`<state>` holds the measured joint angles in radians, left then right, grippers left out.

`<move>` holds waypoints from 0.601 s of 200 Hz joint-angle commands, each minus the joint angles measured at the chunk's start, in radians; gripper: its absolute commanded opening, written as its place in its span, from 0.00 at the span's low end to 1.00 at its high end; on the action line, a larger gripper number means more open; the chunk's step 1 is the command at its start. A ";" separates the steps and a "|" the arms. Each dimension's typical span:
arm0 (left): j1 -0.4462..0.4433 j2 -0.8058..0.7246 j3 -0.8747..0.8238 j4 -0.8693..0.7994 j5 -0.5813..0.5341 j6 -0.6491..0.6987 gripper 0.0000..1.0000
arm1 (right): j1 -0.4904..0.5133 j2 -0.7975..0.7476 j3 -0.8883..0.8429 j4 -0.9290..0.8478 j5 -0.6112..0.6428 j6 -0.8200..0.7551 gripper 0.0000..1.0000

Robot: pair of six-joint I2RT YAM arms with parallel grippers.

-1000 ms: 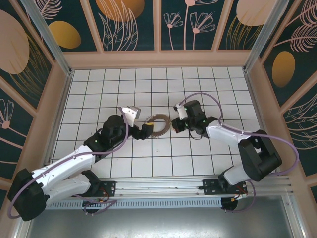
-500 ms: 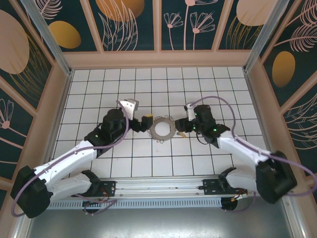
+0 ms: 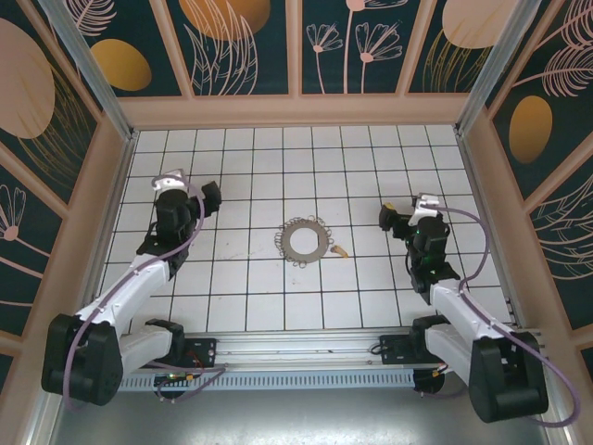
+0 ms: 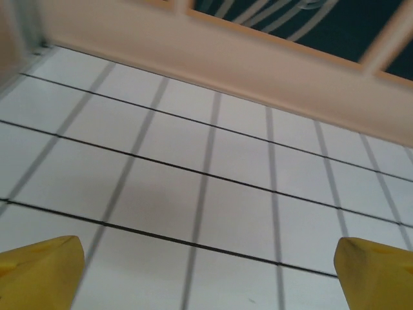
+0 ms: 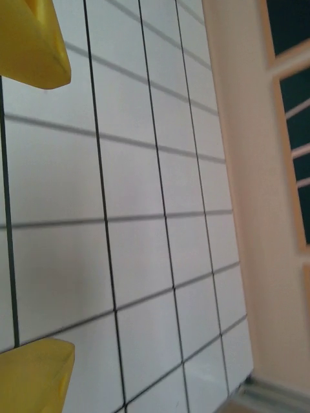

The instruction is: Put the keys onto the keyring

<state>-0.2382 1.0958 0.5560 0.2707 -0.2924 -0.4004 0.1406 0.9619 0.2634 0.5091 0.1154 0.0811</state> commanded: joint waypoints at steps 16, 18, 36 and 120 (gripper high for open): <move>0.014 -0.114 -0.170 0.249 -0.247 0.095 0.99 | -0.138 0.139 -0.038 0.327 -0.132 -0.029 0.99; 0.016 -0.116 -0.175 0.255 -0.252 0.102 0.98 | -0.144 0.151 -0.039 0.340 -0.136 -0.025 0.99; 0.025 -0.100 -0.209 0.320 -0.290 0.177 0.98 | -0.180 0.267 -0.057 0.467 -0.154 -0.008 0.99; 0.074 0.322 -0.283 0.872 -0.200 0.380 0.99 | -0.188 0.596 -0.082 0.874 -0.106 -0.032 0.99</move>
<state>-0.1787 1.3182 0.2752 0.8986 -0.5465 -0.1139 -0.0460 1.5421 0.1818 1.2411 -0.0349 0.0498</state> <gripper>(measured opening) 0.985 0.990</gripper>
